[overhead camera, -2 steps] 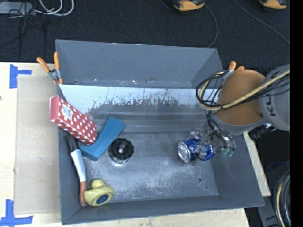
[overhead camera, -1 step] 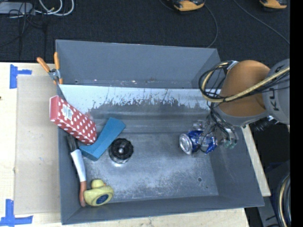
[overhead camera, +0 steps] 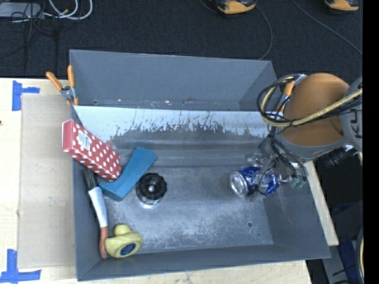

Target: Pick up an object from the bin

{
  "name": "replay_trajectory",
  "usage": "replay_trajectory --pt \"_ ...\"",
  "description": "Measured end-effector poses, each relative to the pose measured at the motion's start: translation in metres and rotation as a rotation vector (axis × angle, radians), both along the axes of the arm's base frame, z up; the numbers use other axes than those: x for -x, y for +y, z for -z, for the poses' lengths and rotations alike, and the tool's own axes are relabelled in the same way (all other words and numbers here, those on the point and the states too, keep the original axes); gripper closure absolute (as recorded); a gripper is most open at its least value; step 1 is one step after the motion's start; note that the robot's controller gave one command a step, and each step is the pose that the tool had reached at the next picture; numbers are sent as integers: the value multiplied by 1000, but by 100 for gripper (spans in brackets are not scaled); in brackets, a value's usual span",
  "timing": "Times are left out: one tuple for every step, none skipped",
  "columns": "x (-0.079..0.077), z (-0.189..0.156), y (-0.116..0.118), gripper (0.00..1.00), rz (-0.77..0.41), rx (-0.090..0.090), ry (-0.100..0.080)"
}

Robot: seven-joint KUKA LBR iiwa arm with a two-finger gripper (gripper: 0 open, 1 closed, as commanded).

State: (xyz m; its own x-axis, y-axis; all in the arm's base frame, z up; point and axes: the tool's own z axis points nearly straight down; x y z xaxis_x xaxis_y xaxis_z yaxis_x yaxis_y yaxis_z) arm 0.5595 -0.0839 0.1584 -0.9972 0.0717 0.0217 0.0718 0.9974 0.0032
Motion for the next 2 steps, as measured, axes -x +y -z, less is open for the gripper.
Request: replay_trajectory --pt "-52 89 23 100 65 4 -27" --pt "-52 89 23 100 67 4 -27"
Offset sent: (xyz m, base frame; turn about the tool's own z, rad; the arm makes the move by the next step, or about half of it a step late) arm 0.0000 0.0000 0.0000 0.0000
